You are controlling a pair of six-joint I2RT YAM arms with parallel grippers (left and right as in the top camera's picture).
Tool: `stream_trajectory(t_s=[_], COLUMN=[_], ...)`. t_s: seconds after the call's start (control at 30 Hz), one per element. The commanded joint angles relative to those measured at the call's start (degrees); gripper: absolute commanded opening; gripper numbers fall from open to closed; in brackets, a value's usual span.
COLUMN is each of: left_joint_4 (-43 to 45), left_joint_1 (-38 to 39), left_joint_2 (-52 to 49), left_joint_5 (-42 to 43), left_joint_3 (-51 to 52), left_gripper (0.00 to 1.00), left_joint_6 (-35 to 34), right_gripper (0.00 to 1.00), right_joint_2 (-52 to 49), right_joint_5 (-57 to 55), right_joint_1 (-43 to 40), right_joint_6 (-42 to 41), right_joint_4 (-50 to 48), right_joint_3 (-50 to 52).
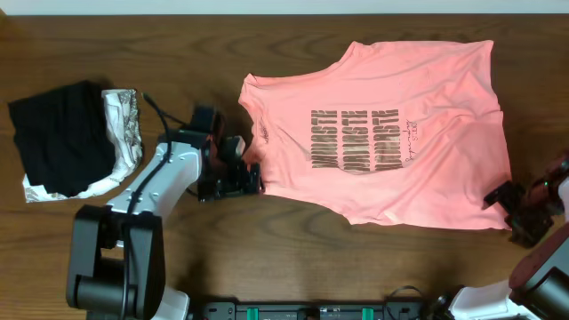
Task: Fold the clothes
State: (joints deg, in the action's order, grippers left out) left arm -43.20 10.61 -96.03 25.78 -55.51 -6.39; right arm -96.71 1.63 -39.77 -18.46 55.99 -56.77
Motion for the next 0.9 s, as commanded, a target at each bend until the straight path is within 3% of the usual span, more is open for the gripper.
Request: stream_trajectory(t_s=[0.0, 0.23, 0.37, 0.4, 0.7, 0.8, 0.87], left_joint_4=[0.3, 1.5, 2.0, 2.1, 2.4, 2.4, 2.4], left_joint_1=[-0.2, -0.2, -0.1, -0.2, -0.1, -0.2, -0.1], left_joint_2=[-0.3, -0.3, -0.3, -0.3, -0.3, -0.3, -0.3], left_joint_5=[0.8, 0.8, 0.8, 0.8, 0.8, 0.8, 0.8], left_joint_3=[1.5, 2.0, 2.0, 2.0, 2.0, 2.0, 2.0], left_gripper=[0.98, 0.98, 0.98, 0.98, 0.98, 0.98, 0.98], left_joint_6=[0.7, 0.7, 0.7, 0.7, 0.7, 0.7, 0.7], right_gripper=[0.81, 0.7, 0.3, 0.25, 0.19, 0.02, 0.01], right_joint_2=[0.1, 0.1, 0.1, 0.1, 0.1, 0.1, 0.1], right_joint_5=[-0.1, -0.1, -0.1, -0.1, -0.1, -0.1, -0.1], right_joint_1=[-2.0, -3.6, -3.6, -3.6, -3.6, -3.6, -3.6], right_joint_6=[-2.4, -2.8, -2.8, -2.8, -3.0, -3.4, -3.4], right_joint_4=[-1.8, -7.2, -8.3, -8.5, -10.9, -11.4, -11.6], right_joint_3=[2.8, 6.5, 6.6, 6.6, 6.6, 6.6, 6.6])
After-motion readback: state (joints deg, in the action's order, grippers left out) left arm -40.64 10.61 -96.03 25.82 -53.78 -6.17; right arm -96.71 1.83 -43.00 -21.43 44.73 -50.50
